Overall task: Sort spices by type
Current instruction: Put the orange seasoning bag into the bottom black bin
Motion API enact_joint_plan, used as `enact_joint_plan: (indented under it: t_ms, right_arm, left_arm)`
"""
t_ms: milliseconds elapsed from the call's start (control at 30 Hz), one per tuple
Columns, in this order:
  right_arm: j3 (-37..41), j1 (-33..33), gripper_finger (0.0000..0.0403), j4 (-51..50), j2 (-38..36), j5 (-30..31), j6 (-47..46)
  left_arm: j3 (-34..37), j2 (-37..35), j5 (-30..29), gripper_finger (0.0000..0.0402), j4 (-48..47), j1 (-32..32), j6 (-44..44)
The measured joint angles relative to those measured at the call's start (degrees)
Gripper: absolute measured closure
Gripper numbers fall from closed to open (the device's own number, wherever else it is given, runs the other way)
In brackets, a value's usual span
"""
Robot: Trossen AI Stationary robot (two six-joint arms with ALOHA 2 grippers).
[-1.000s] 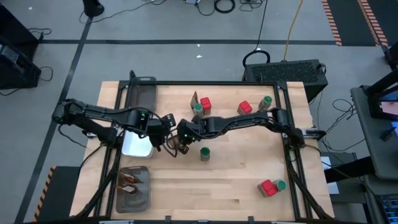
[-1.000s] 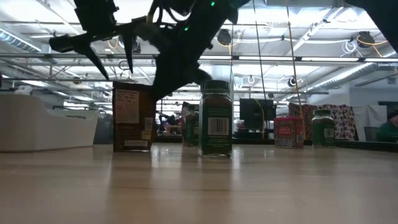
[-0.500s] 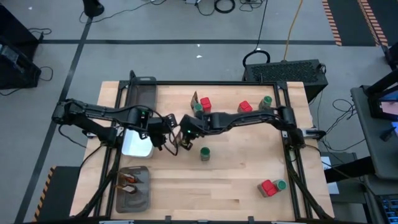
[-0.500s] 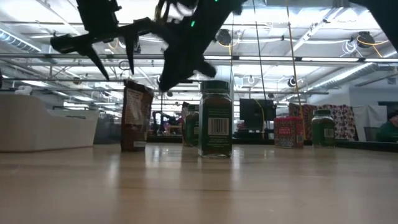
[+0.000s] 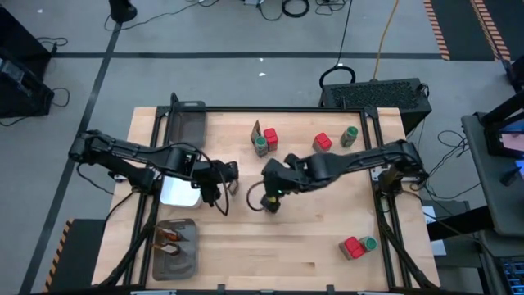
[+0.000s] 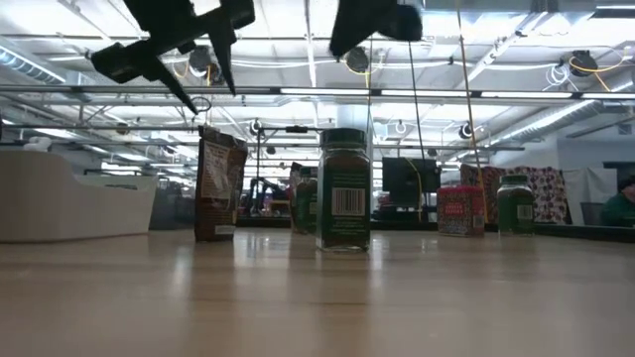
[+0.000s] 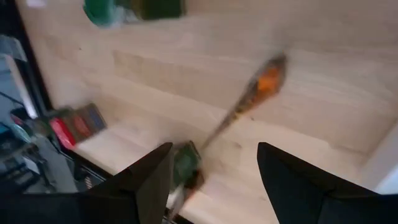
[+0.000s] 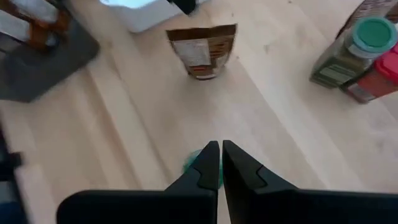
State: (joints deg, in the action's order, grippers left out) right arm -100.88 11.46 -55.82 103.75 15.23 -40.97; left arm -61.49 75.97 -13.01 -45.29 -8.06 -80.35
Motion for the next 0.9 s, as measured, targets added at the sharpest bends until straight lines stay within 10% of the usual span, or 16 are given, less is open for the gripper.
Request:
enact_joint_plan:
  t_ms: [600, 900]
  right_arm:
    - [0.0, 9.62, 0.0403, -3.57, -2.06, 8.95, -14.34]
    - [0.0, 11.22, 0.0403, -4.38, -2.02, 10.49, -15.5]
  left_arm:
    - [0.0, 8.57, -0.64, 0.0168, 2.65, -0.34, -1.6]
    - [0.0, 10.62, -0.64, 0.0232, 2.15, -0.16, -1.12]
